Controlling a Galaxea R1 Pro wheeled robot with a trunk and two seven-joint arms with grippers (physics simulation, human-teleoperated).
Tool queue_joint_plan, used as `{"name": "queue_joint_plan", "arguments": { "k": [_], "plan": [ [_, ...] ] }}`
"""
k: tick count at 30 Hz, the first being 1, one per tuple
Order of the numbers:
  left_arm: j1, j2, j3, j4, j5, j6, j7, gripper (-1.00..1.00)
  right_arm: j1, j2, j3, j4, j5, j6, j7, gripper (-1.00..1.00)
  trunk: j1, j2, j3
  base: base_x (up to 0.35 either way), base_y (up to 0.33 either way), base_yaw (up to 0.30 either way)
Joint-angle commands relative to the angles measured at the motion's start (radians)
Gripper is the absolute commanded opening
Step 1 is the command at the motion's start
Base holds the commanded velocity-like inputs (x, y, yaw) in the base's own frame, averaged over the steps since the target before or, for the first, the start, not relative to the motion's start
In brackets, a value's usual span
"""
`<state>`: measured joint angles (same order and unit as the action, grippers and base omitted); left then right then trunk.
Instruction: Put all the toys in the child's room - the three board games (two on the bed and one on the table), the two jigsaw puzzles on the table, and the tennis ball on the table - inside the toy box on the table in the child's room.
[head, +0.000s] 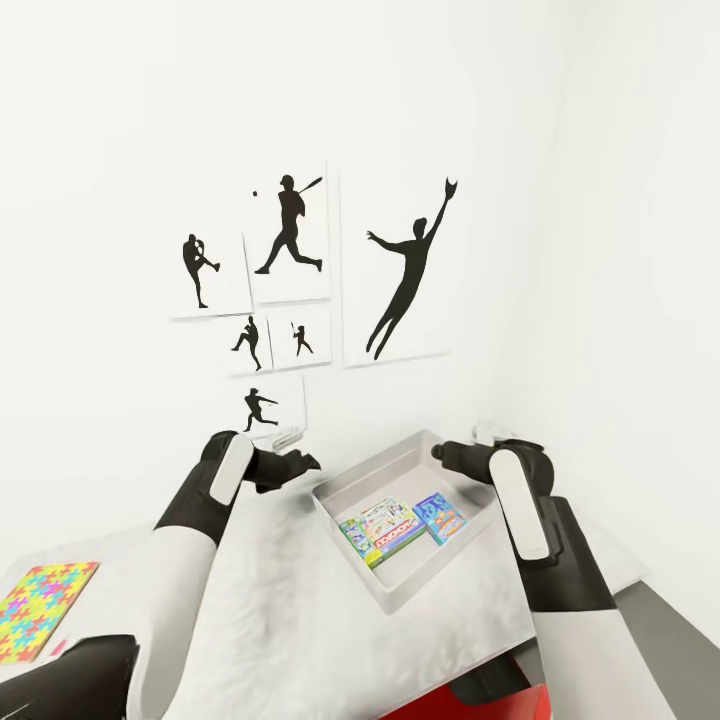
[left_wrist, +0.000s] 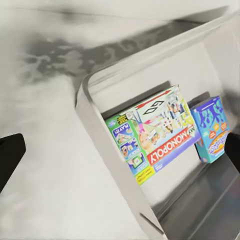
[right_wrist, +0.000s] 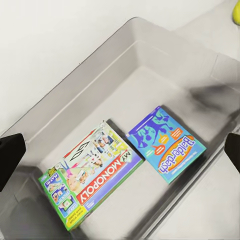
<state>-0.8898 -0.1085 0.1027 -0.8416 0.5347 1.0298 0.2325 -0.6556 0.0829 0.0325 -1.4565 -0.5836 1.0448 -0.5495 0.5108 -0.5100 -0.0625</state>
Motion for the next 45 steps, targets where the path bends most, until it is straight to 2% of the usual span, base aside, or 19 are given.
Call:
{"name": "queue_joint_plan", "arguments": {
  "k": [1,8,15,18,24,36,39,45],
  "plan": [
    [-0.003,-0.004,0.003,0.006,0.010,0.003,0.016,1.00,0.000,0.001,0.001,-0.002,-0.016,0.002,-0.012,1.00,0.001,-0.002,-0.002,0.000,0.000,0.000],
    [-0.009,-0.018,0.003,0.035,0.010,0.003,0.025,1.00,0.002,0.002,0.003,0.000,-0.026,0.002,-0.017,1.00,0.001,-0.002,-0.002,0.000,0.000,0.000],
    [-0.011,-0.055,0.002,0.071,0.009,0.002,0.027,1.00,0.002,0.003,0.003,0.007,-0.029,0.002,-0.018,1.00,0.001,-0.002,-0.002,0.000,0.000,0.000],
    [-0.029,-0.066,0.002,0.080,0.009,0.004,0.027,1.00,0.002,0.003,0.003,0.008,-0.029,0.002,-0.018,1.00,0.001,-0.002,-0.002,0.000,0.000,0.000],
    [-0.075,-0.066,0.002,0.113,0.010,0.004,0.027,1.00,0.002,0.003,0.003,0.019,-0.030,0.002,-0.018,1.00,0.001,-0.002,-0.007,0.000,0.000,0.000],
    [-0.085,-0.066,0.002,0.123,0.011,0.003,0.026,1.00,0.002,0.002,0.003,0.027,-0.032,0.002,-0.015,1.00,0.001,-0.002,-0.025,0.000,0.000,0.000],
    [-0.086,-0.066,0.002,0.123,0.013,0.003,0.026,1.00,0.002,0.001,0.003,0.027,-0.048,0.002,-0.014,1.00,0.001,-0.002,-0.030,0.000,0.000,0.000],
    [-0.086,-0.066,0.003,0.124,0.016,0.000,0.025,1.00,0.002,-0.002,0.003,0.047,-0.114,0.002,-0.014,1.00,0.001,-0.002,-0.040,0.000,0.000,0.000]
  ]
}}
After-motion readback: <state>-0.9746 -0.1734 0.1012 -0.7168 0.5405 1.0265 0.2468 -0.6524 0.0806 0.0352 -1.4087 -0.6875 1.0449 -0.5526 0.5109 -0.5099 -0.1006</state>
